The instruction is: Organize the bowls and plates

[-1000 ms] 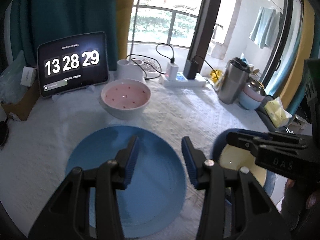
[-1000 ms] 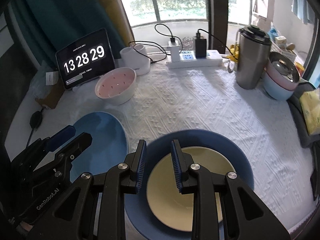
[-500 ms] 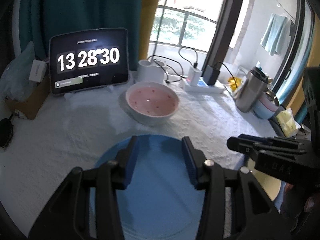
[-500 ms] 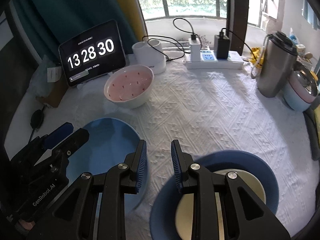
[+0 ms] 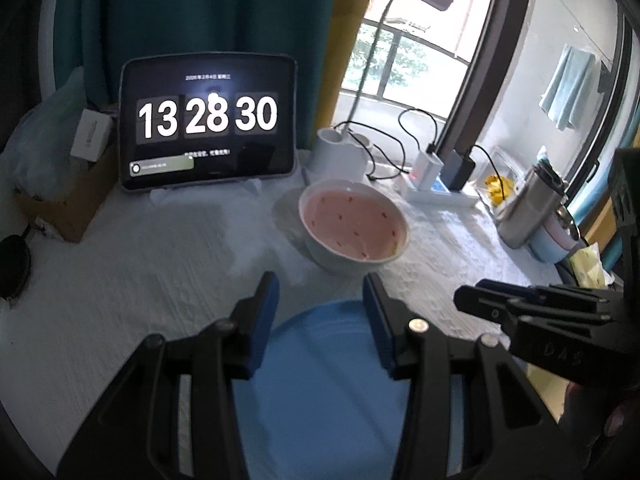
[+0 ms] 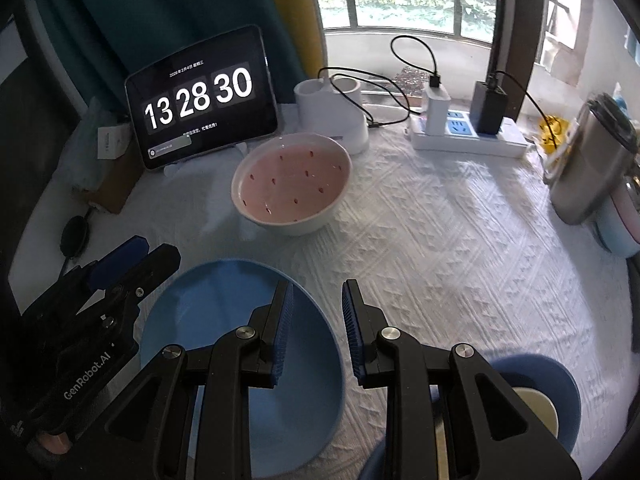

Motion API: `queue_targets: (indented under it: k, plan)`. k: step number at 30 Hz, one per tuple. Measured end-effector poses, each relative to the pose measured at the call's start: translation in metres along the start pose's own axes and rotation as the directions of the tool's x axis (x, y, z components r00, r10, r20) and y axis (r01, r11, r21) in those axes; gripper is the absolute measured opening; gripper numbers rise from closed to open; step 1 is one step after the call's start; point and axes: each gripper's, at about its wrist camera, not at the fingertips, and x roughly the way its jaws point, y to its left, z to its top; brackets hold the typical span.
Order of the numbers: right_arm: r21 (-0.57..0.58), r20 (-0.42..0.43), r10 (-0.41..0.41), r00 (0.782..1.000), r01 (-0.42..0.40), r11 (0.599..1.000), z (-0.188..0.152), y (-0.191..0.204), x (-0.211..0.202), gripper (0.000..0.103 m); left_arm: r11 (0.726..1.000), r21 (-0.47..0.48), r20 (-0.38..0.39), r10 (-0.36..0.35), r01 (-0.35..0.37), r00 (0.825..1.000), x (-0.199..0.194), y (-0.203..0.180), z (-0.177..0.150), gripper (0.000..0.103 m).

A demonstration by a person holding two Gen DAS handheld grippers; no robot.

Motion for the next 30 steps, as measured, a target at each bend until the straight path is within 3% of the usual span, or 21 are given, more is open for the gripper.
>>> queue_targets:
  k: [11, 23, 30]
  plan:
    - [0.002, 0.002, 0.004, 1.000, -0.004, 1.000, 0.031, 0.006, 0.020, 0.027, 1.000, -0.009, 0.016, 0.010, -0.010, 1.000, 0.017, 0.020, 0.025, 0.045]
    - [0.044, -0.048, -0.003, 0.999, 0.006, 0.999, 0.055, -0.001, 0.058, 0.027, 0.995, -0.082, -0.069, -0.056, 0.050, 0.996, 0.066, 0.026, 0.040, 0.046]
    - [0.101, -0.107, -0.009, 0.994, 0.020, 0.995, 0.066, -0.009, 0.085, 0.029, 0.993, -0.109, -0.126, -0.054, 0.040, 0.991, 0.093, 0.024, 0.043, 0.047]
